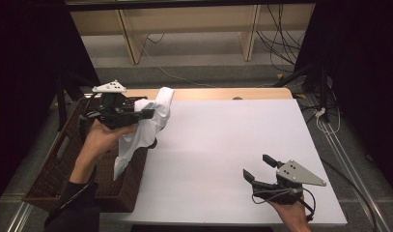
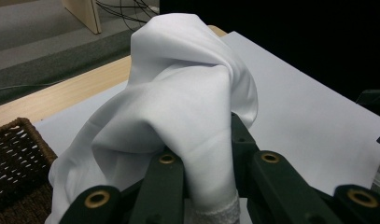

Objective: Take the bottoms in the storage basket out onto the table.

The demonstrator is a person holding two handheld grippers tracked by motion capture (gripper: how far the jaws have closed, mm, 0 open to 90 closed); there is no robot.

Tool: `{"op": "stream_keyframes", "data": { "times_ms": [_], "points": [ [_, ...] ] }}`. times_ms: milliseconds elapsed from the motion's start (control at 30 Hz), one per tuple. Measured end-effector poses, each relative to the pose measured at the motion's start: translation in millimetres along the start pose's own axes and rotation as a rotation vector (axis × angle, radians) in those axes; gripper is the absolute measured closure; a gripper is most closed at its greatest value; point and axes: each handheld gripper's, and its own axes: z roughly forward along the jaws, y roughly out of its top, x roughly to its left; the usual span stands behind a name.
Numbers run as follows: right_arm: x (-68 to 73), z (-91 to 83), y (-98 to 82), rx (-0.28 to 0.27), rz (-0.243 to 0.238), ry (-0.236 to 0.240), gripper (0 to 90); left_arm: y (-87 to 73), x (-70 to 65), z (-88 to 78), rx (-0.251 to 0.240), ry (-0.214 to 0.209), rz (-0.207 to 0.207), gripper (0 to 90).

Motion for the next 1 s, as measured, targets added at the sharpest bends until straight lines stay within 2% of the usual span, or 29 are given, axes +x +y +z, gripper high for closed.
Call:
{"op": "stream_keyframes", "data": {
  "times_ms": [267,733,1000],
  "points": [
    [-0.4,0.9,-0.6,-0.002,0.002,0.002,21.1,6.6,-11.0,5.6,-0.012,-0.05,0.019,79.1],
    [-0.4,1.1,-0.7,-0.002,0.001,0.001,21.1,9.9,-45.2,31.6,0.04,-0.125,0.091,79.1],
    [-0.9,0.8,-0.7,-0.001,0.0,-0.002,21.1,11.0,-60.2,43.7,0.052,-0.178,0.105,79.1]
  ]
}}
